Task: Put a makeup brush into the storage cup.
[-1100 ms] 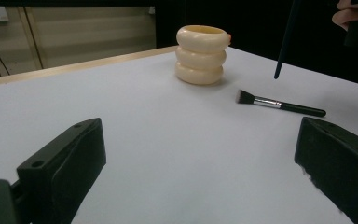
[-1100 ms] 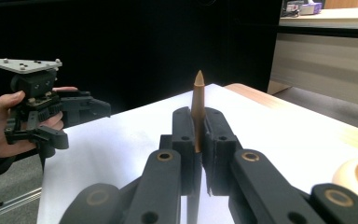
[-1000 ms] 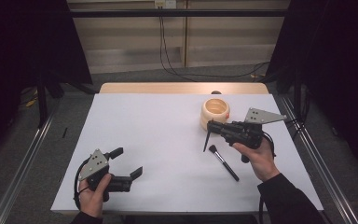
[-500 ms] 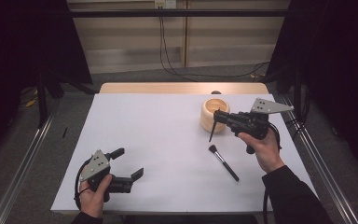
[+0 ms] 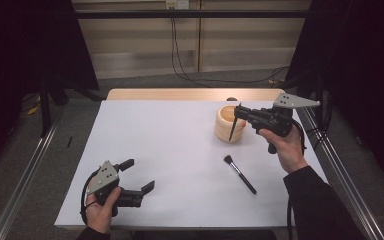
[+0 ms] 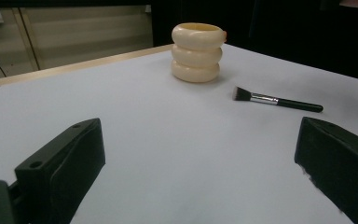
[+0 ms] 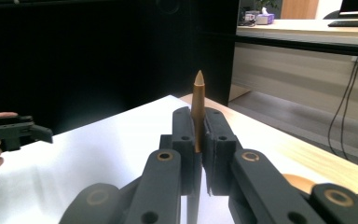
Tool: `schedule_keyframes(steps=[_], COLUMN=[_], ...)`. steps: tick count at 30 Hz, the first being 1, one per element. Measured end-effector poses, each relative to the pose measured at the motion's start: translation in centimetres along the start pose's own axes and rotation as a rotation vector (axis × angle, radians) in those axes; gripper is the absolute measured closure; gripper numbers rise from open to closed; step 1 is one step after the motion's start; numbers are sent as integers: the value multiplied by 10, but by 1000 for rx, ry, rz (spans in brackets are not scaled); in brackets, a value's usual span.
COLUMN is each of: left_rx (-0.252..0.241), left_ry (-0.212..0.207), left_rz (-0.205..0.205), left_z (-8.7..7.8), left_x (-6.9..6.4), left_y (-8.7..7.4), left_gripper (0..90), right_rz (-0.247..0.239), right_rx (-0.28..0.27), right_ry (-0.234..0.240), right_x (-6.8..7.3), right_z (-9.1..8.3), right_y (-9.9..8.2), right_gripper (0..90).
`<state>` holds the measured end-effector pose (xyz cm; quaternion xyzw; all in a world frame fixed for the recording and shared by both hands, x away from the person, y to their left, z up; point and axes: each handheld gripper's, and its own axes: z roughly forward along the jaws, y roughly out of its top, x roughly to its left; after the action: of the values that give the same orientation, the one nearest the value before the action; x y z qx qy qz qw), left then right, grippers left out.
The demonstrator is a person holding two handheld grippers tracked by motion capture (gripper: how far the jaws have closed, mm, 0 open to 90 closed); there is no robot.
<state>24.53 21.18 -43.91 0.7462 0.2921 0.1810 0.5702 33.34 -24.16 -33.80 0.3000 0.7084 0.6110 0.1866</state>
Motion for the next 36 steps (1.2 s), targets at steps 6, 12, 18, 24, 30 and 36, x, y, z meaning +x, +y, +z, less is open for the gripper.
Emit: schedule_keyframes(steps=[6, 12, 18, 24, 30, 36], left_rx=[-3, -5, -5, 0, 2, -2], left_ry=[-1, -3, -1, 5, 7, 15], left_rz=[2, 2, 3, 4, 11, 9], left_z=[0, 0, 0, 0, 0, -1], left_x=[1, 1, 1, 2, 3, 4], left_y=[0, 0, 0, 0, 0, 0], left_gripper=[18, 17, 15, 15, 15, 15], right_rz=[-14, -17, -21, -34, -17, -9], right_rx=[7, -5, 2, 21, 24, 37], right_ry=[-24, -37, -65, -109, -174, -203], right_x=[-7, -14, -20, -30, -42, -50], right_z=[3, 6, 12, 20, 28, 36], right_y=[13, 25, 31, 33, 28, 21], right_gripper=[841, 840, 840, 840, 840, 839])
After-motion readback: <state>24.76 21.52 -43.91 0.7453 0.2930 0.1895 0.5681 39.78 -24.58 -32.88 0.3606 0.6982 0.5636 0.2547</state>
